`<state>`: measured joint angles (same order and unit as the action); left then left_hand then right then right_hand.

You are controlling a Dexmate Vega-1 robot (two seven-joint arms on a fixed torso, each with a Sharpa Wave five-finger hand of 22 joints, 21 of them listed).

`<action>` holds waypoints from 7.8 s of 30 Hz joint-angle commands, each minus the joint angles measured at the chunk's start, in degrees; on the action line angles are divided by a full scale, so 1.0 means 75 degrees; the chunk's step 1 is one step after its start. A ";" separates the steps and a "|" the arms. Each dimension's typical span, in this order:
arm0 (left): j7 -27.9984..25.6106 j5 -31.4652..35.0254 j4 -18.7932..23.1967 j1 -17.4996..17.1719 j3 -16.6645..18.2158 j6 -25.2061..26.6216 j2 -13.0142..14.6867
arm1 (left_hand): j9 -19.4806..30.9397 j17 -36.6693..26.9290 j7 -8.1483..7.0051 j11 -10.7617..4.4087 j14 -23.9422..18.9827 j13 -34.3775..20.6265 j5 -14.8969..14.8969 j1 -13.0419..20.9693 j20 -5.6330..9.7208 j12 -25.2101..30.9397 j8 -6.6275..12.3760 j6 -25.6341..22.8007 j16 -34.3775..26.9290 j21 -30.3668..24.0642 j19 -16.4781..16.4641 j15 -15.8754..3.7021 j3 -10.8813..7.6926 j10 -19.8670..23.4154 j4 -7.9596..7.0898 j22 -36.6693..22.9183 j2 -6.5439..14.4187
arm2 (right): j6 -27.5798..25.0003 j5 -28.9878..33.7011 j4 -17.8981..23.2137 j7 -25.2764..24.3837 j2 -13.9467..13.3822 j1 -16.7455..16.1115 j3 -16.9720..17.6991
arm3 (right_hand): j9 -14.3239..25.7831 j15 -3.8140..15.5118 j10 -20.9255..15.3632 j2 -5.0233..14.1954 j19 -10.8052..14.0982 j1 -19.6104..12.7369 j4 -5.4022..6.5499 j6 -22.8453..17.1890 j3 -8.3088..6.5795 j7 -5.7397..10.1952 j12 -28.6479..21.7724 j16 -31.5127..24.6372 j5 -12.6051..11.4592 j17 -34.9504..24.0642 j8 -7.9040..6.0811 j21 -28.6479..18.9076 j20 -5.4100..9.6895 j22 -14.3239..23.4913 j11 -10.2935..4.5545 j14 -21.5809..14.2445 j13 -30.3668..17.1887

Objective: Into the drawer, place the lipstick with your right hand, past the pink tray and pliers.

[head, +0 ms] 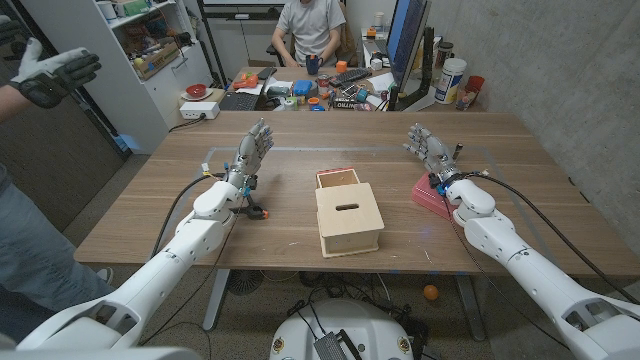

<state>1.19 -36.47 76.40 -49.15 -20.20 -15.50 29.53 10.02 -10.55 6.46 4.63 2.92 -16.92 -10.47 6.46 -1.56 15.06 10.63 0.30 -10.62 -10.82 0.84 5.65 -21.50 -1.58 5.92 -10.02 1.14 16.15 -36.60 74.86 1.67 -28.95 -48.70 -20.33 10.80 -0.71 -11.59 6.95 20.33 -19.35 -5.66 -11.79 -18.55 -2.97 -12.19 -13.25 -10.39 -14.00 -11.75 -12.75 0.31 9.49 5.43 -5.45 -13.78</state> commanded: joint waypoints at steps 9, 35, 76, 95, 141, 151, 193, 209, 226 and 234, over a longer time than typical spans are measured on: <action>-0.0080 0.0298 0.0596 -0.0438 0.0526 0.0345 -0.0111 | 0.0028 -0.0013 0.0032 0.0011 0.0029 0.0041 -0.0045 0.0082 -0.0075 -0.0008 0.0036 0.0006 -0.0031 -0.0026 0.0092 0.0035 -0.0069 0.0000 0.0008 -0.0034 0.0040 | -0.0186 0.0462 0.0396 -0.0077 0.0100 -0.0329 0.0441 | 0.0002 0.0053 -0.0238 0.0018 0.0192 -0.0518 -0.0311 -0.0251 -0.0208 0.0102 -0.0027 -0.0042 -0.0068 0.0091 -0.0055 0.0020 -0.0038 0.0032 -0.0052 -0.0310 0.0104; 0.0033 0.0353 0.0870 -0.0691 0.0808 0.0243 -0.0063 | 0.0029 -0.0009 0.0031 0.0041 0.0030 0.0140 -0.0041 0.0116 -0.0108 -0.0062 0.0043 -0.0021 -0.0036 -0.0032 0.0118 0.0053 -0.0091 0.0031 0.0038 -0.0034 0.0082 | -0.0344 0.1963 0.1718 -0.1241 -0.0790 -0.0782 0.0680 | 0.0005 0.0142 -0.0651 -0.0041 0.0502 -0.1465 -0.0628 -0.0742 -0.0438 0.0371 -0.0060 -0.0059 -0.0064 0.0253 -0.0117 0.0078 -0.0074 0.0035 -0.0190 -0.0723 0.0265; -0.0296 0.0412 0.1664 -0.1067 0.0940 0.0590 0.0387 | 0.0031 -0.0008 0.0050 0.0111 -0.0042 0.0311 -0.0026 0.0136 -0.0172 -0.0123 0.0078 -0.0156 -0.0064 -0.0046 0.0142 0.0106 -0.0098 0.0145 0.0082 -0.0036 0.0108 | -0.3735 0.5366 0.3709 -0.2640 -0.2729 -0.1013 0.0642 | 0.0052 0.0268 -0.0884 -0.0247 0.0555 -0.2780 -0.0628 -0.1143 -0.0621 0.0830 -0.0036 -0.0129 -0.0059 0.0282 -0.0135 0.0171 -0.0164 0.0041 -0.0239 -0.1206 0.0297; -0.0405 0.0340 0.1760 -0.1185 0.0954 0.0671 0.0402 | 0.0029 -0.0009 0.0038 0.0106 -0.0096 0.0383 -0.0022 0.0132 -0.0216 -0.0132 0.0098 -0.0271 -0.0076 -0.0054 0.0146 0.0121 -0.0094 0.0232 0.0094 -0.0038 0.0114 | -0.4883 0.6624 0.3850 -0.2262 -0.3122 -0.0706 0.0342 | 0.0068 0.0357 -0.1097 -0.0347 0.0655 -0.3069 -0.0591 -0.1556 -0.0567 0.1082 -0.0091 -0.0193 -0.0085 0.0235 -0.0234 0.0153 -0.0149 0.0053 -0.0372 -0.1373 0.0271; -0.0818 0.0328 0.2065 -0.1592 0.1039 0.0930 0.0513 | 0.0030 -0.0014 -0.0012 0.0083 -0.0160 0.0519 -0.0017 0.0101 -0.0331 -0.0182 0.0086 -0.0378 -0.0082 -0.0051 0.0231 0.0069 -0.0084 0.0320 0.0103 -0.0047 0.0135 | -0.6483 0.8593 0.2448 0.0288 -0.2659 0.1322 -0.1261 | 0.0085 0.0421 -0.1412 -0.0744 0.1026 -0.3818 -0.0519 -0.1881 -0.0424 0.1272 -0.0138 -0.0322 -0.0162 0.0169 -0.0190 0.0085 -0.0170 0.0061 -0.0457 -0.1756 0.0217; -0.0772 0.0297 0.1906 -0.1544 0.1011 0.0900 0.0436 | 0.0031 -0.0015 -0.0009 0.0083 -0.0170 0.0538 -0.0018 0.0092 -0.0332 -0.0195 0.0083 -0.0393 -0.0082 -0.0055 0.0232 0.0087 -0.0082 0.0317 0.0100 -0.0048 0.0142 | -0.6540 0.8631 0.2219 0.0477 -0.2537 0.1472 -0.1409 | 0.0088 0.0414 -0.1478 -0.0781 0.1099 -0.3789 -0.0474 -0.1889 -0.0359 0.1260 -0.0154 -0.0371 -0.0157 0.0140 -0.0173 0.0071 -0.0206 0.0064 -0.0445 -0.1846 0.0210; -0.0698 0.0321 0.1722 -0.1378 0.1003 0.1081 0.0379 | 0.0034 -0.0020 -0.0020 0.0069 -0.0161 0.0611 -0.0018 0.0047 -0.0400 -0.0241 0.0059 -0.0423 -0.0065 -0.0058 0.0275 0.0081 -0.0070 0.0327 0.0091 -0.0050 0.0162 | -0.6369 0.8672 0.1391 0.0085 -0.2121 0.1644 -0.1666 | 0.0103 0.0634 -0.1877 -0.0730 0.1504 -0.4062 -0.0470 -0.2299 -0.0250 0.1324 -0.0243 -0.0653 -0.0200 0.0005 -0.0234 -0.0001 -0.0101 0.0074 -0.0619 -0.2345 0.0182; -0.0778 0.0275 0.1768 -0.1559 0.1068 0.1054 0.0362 | 0.0034 -0.0022 0.0018 0.0096 -0.0164 0.0633 -0.0019 0.0029 -0.0399 -0.0267 0.0054 -0.0435 -0.0064 -0.0063 0.0281 0.0085 -0.0063 0.0303 0.0089 -0.0051 0.0165 | -0.6352 0.8892 0.1007 -0.0376 -0.1890 0.1769 -0.1788 | 0.0125 0.1228 -0.3022 -0.0520 0.2645 -0.5007 -0.0564 -0.3223 -0.0156 0.1475 -0.0585 -0.1464 -0.0187 -0.0382 -0.0412 -0.0315 0.0382 0.0119 -0.1080 -0.3580 0.0075; -0.0865 0.0213 0.1859 -0.1757 0.1171 0.0903 0.0355 | 0.0034 -0.0023 0.0037 0.0082 -0.0137 0.0653 -0.0019 0.0008 -0.0397 -0.0281 0.0044 -0.0434 -0.0052 -0.0067 0.0287 0.0084 -0.0053 0.0303 0.0087 -0.0051 0.0163 | -0.6206 0.9072 0.0049 -0.0988 -0.1426 0.2006 -0.2017 | 0.0217 0.1924 -0.5045 -0.0092 0.3982 -0.6847 -0.0553 -0.5581 0.0060 0.1375 -0.1204 -0.2452 -0.0087 -0.0917 -0.1129 -0.1057 0.1152 0.0258 -0.1667 -0.5593 -0.0006; -0.0817 0.0199 0.1817 -0.1716 0.1131 0.0904 0.0346 | 0.0034 -0.0024 0.0039 0.0080 -0.0142 0.0661 -0.0019 -0.0004 -0.0402 -0.0288 0.0044 -0.0442 -0.0055 -0.0067 0.0292 0.0076 -0.0047 0.0299 0.0085 -0.0051 0.0160 | -0.6122 0.9007 0.0206 -0.0909 -0.1541 0.1948 -0.1974 | 0.0240 0.1934 -0.5586 0.0032 0.4303 -0.7255 -0.0504 -0.5928 0.0120 0.1275 -0.1298 -0.2472 0.0002 -0.0865 -0.1222 -0.1387 0.1208 0.0324 -0.1658 -0.6204 0.0064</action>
<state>-5.09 -34.75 90.19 -61.92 -11.63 -8.43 32.21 10.00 -10.52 6.45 4.82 1.88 -11.98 -10.47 6.59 -4.11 12.91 11.03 -2.77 -10.83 -11.04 3.02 6.25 -21.97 0.47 6.39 -10.25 1.91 -30.59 31.48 76.90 -4.92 -40.36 -33.97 -35.20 12.40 6.70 -46.88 6.51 51.99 -72.76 -9.72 -55.48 -17.94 6.75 -20.86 -31.72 -10.54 -20.51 -20.63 -22.64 6.97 11.61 -6.56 -50.78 -13.23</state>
